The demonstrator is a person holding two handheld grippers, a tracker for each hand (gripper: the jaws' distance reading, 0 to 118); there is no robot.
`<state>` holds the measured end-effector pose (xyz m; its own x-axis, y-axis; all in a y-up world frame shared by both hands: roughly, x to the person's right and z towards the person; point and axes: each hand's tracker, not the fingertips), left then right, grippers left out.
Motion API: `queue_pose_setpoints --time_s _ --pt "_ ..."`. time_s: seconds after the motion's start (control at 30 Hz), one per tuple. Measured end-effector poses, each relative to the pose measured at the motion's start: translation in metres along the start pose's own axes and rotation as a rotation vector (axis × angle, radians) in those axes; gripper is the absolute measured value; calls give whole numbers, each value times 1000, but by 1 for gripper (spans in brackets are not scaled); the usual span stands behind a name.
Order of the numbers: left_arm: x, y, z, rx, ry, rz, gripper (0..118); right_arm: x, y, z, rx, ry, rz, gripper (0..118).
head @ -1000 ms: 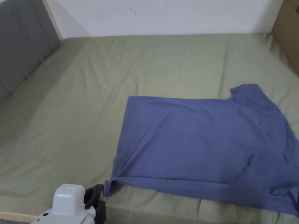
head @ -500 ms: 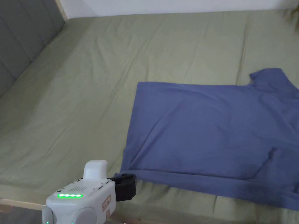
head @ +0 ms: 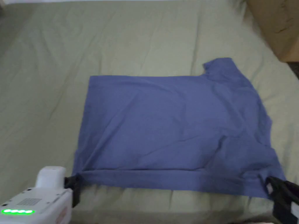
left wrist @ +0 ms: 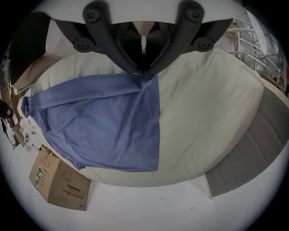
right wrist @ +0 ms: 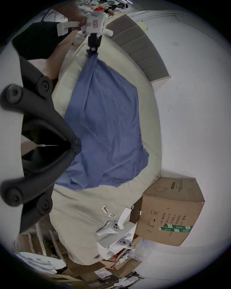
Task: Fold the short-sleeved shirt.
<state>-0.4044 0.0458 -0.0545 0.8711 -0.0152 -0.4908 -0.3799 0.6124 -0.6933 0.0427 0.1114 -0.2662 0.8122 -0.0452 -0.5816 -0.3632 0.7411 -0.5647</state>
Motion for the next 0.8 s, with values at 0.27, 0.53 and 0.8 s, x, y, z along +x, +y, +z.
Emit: queue_pose_setpoints --time_s 0.27,0.53,0.8 --pt "2 14 17 45 1 23 2 53 3 -25 -159 -35 77 116" --pt "14 26 15 35 3 1 2 62 7 -86 -347 15 48 72" --pt "12 31 15 11 8 -17 2 56 7 -81 -321 12 83 0"
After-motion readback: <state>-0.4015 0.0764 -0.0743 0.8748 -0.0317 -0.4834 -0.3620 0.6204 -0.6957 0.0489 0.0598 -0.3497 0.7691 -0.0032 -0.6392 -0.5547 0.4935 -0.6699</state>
